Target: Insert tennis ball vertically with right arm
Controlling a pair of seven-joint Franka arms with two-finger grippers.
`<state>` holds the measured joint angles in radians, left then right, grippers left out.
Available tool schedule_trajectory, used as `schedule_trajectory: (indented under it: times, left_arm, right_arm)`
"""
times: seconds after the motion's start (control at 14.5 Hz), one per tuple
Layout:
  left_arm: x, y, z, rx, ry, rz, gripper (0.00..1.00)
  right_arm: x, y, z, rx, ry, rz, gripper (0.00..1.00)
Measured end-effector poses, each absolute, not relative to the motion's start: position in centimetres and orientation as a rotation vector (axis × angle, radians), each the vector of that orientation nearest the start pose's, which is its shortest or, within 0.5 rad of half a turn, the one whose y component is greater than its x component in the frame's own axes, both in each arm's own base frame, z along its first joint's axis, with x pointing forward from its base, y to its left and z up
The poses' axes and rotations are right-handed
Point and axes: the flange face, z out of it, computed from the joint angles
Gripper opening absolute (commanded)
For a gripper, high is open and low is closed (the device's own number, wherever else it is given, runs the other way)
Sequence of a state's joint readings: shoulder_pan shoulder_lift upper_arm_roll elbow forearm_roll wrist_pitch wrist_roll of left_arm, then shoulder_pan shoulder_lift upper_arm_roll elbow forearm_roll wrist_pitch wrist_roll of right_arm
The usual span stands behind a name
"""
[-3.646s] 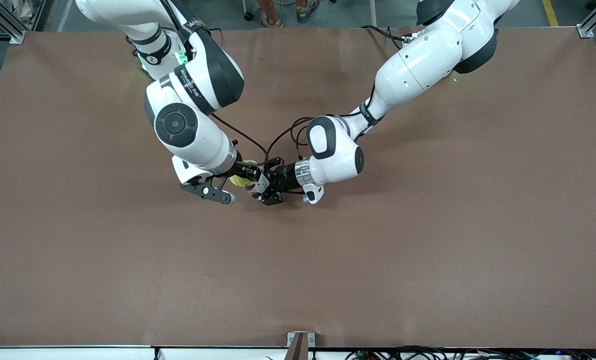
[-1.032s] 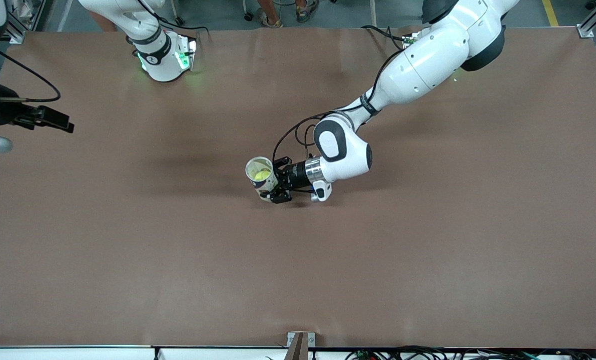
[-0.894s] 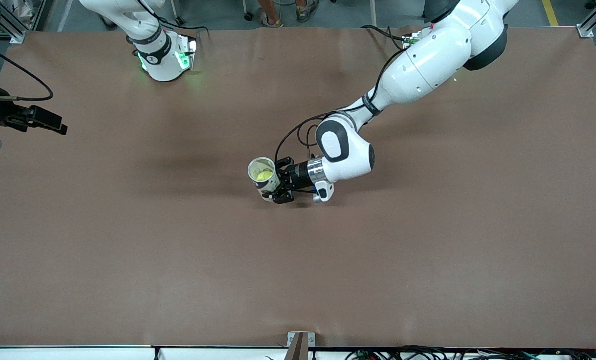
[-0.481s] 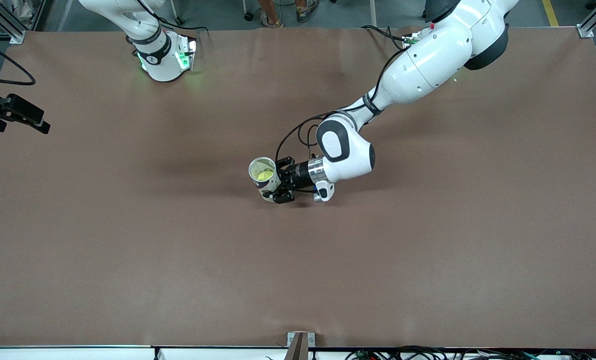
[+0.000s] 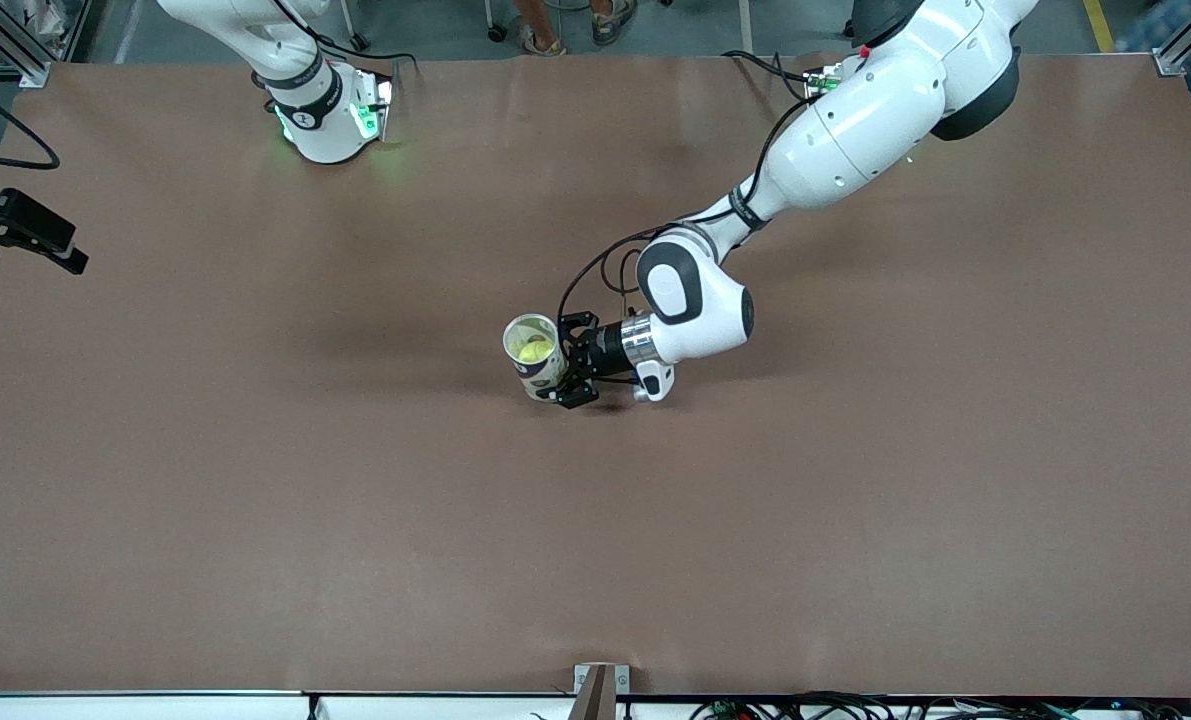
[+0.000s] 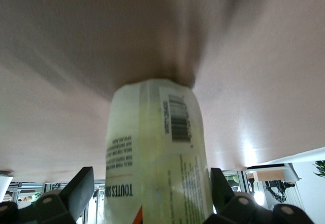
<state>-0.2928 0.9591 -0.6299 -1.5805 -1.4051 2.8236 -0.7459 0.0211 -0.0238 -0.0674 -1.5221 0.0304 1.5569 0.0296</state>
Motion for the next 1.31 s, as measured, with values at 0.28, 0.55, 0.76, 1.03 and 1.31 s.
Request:
schedule_trajectory:
  times: [0.28, 0.55, 0.76, 1.03, 1.31]
  left_arm:
    - [51.1, -47.1, 14.4, 1.605, 1.548, -0.822, 1.0]
    - [51.4, -46.6, 14.5, 1.601, 1.554, -0.815, 1.0]
    - [51.5, -45.8, 15.3, 1.613, 1.547, -0.798, 1.0]
    - [52.5, -43.8, 17.1, 1.741, 1.449, -0.696, 1.0]
    - [54.8, -38.5, 17.0, 2.017, 1.261, -0.502, 1.0]
  right_arm:
    - [54.6, -2.4, 65.9, -3.107, 0.12, -0.092, 1.0]
    - [54.6, -2.4, 66.0, -3.107, 0.12, -0.095, 1.0]
    - [54.6, -2.6, 65.9, -3.108, 0.124, -0.095, 1.0]
    - [54.8, -2.7, 65.7, -3.109, 0.128, -0.088, 1.0]
    - [54.8, -2.7, 65.7, -3.109, 0.128, -0.088, 1.0]
